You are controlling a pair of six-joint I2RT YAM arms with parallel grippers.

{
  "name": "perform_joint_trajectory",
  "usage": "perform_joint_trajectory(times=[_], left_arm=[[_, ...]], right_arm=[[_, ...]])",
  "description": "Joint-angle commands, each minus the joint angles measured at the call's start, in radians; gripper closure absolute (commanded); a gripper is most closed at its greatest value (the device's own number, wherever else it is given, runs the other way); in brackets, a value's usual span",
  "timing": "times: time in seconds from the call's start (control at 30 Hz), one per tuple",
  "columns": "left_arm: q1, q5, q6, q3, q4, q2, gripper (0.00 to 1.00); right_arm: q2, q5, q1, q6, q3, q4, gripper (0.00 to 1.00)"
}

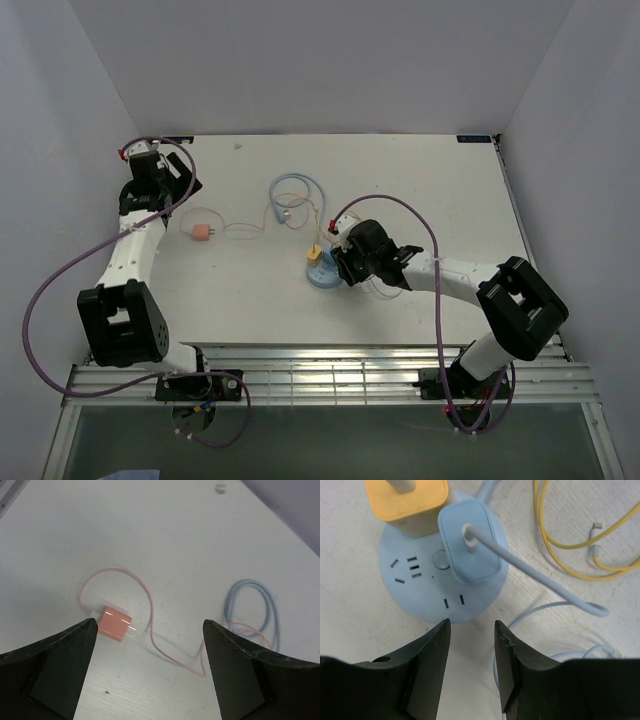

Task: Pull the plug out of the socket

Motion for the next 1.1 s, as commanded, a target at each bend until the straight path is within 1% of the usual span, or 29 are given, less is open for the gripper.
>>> perform_joint_trajectory(times=[0.0,0.07,0.1,0.13,0.23,0.4,0.43,0.5,0.53,0.63,0.8,0.87,0.97,1.07], left_arm=[[-0.066,0.203,-0.031,-0.026,0.018,-0.149,0.02],[-0.131,0.192,-0.023,-0.059,0.017,-0.200,0.02],[-0.189,0.174,-0.020,-0.073,0.015,-0.217,0.02],[-0.273,0.142,-0.017,-0.087,0.017,-0.234,0.02],[-0.386,0.135,-0.020,-0.161,0.038,-0.288,0.02],[-0.499,0.146,-0.017,-0.221,0.041,-0.292,0.02],[-0.545,0.142,-0.013,-0.225,0.046,-0.280,0.02],[-0.587,0.142,0.007,-0.245,0.064,-0.266,0.02],[-0.625,0.142,0.015,-0.253,0.075,-0.252,0.02],[-0.676,0.191,0.058,-0.283,0.133,-0.228,0.02],[-0.705,0.250,0.112,-0.325,0.230,-0.179,0.04],[-0.711,0.270,0.127,-0.329,0.247,-0.151,0.09],[-0.717,0.255,0.125,-0.329,0.273,-0.096,0.16],[-0.720,0.266,0.125,-0.339,0.316,-0.065,0.18]], right_arm=[[-0.056,-0.005,0.005,-0.042,-0.033,-0.013,0.53],[-0.088,-0.005,0.005,-0.050,-0.057,-0.008,0.50],[-0.100,-0.010,0.005,-0.056,-0.066,-0.008,0.49],[-0.126,-0.011,0.005,-0.060,-0.085,0.036,0.48],[-0.164,-0.049,0.004,-0.076,-0.109,0.094,0.44],[-0.162,-0.077,0.002,-0.095,-0.115,0.177,0.43],[-0.148,-0.068,0.002,-0.096,-0.112,0.191,0.42],[-0.131,-0.068,-0.004,-0.098,-0.085,0.210,0.42],[-0.107,-0.071,-0.007,-0.099,-0.076,0.216,0.42],[-0.054,-0.086,-0.019,-0.106,-0.039,0.240,0.42],[-0.013,-0.115,-0.041,-0.112,-0.017,0.275,0.42],[-0.007,-0.143,-0.050,-0.107,-0.030,0.318,0.42],[0.009,-0.178,-0.055,-0.098,-0.046,0.369,0.42],[0.035,-0.185,-0.055,-0.098,-0.056,0.395,0.42]])
